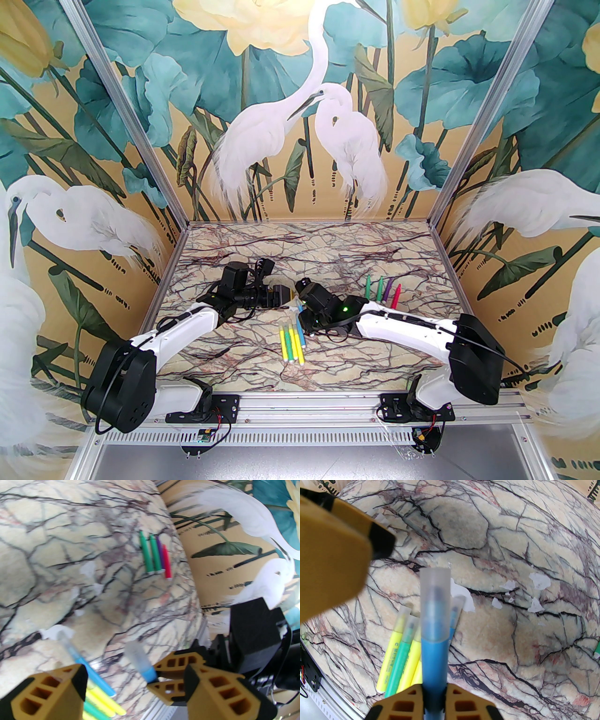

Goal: Open the pen caps

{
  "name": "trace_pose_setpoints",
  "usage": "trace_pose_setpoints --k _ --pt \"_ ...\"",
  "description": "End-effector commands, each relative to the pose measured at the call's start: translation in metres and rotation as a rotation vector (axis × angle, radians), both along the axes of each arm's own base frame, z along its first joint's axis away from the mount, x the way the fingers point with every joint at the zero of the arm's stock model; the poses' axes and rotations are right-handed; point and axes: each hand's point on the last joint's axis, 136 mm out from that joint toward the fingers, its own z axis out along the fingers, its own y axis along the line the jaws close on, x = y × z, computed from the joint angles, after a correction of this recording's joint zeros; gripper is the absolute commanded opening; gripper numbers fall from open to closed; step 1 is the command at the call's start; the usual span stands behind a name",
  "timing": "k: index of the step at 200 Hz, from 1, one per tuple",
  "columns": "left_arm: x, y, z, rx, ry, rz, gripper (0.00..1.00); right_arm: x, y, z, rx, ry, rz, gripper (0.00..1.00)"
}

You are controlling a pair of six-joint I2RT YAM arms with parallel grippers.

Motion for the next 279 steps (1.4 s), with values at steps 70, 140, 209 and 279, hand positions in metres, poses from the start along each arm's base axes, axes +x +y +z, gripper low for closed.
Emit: trace_pose_setpoints --k 70,140,209,279 --pt "0.000 -0.024 0.011 -0.090 0.025 -0.076 0.64 0.005 0.008 0.028 0.072 -0.051 0.020 0.16" --pt "-0.001 -0.029 0.014 -0.120 0.045 -0.094 0.57 0.006 0.011 0.039 0.102 -0.072 0.025 0.16" --pt "-0.001 -0.035 0.015 -0.147 0.057 -0.112 0.45 0.007 0.012 0.046 0.121 -0.087 0.029 0.16" --pt "-0.002 -0.036 0.018 -0.157 0.062 -0.126 0.25 0.009 0.014 0.052 0.137 -0.105 0.027 0.18"
